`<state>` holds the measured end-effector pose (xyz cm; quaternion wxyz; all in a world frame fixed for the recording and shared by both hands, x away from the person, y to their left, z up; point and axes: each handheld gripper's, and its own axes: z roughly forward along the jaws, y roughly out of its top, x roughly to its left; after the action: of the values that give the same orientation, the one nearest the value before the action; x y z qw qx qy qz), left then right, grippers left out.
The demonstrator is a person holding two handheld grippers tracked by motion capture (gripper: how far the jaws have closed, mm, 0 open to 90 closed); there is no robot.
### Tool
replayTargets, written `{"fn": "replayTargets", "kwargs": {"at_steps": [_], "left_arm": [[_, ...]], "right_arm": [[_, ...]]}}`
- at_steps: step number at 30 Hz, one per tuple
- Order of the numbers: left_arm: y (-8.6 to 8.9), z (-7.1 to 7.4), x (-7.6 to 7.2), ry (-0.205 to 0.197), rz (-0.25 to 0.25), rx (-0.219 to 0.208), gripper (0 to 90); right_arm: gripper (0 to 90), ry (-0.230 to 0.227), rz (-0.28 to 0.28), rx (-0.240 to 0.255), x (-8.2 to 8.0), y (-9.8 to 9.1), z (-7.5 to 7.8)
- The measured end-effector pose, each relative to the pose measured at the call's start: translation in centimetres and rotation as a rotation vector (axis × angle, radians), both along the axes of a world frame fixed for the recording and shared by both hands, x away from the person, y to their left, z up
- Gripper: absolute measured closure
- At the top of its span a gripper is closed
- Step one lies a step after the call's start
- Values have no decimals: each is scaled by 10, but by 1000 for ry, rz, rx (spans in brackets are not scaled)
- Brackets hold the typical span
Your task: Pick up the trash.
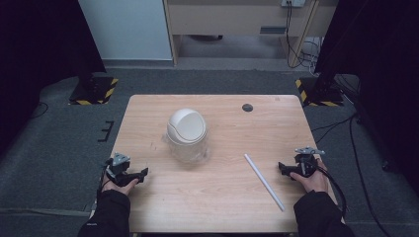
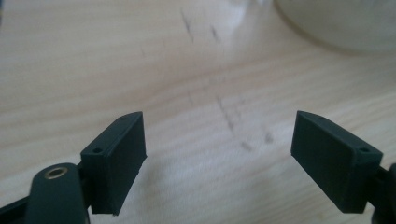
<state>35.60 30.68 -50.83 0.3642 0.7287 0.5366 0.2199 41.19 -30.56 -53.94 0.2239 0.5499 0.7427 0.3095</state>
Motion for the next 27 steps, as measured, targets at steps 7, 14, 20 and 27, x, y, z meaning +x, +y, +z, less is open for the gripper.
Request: {"fn": "replayTargets", "kwargs": {"at_steps": [7,14,20,27], "left_arm": [[-4,21,-3,-146,32,-56,177],[-12,39,-8,-250,42,-90,202],[-19,51,-9,-291,35,-131,207],[-22,68,-9,-347,43,-173,222]], "right_arm": [[12,-5,-2,-4,-1,0,0],[13,-6,-8,-5,-2,1,0],[13,-4,-10,-3,-3,2,0],[10,-2,-8,0,-3,2,0]]}}
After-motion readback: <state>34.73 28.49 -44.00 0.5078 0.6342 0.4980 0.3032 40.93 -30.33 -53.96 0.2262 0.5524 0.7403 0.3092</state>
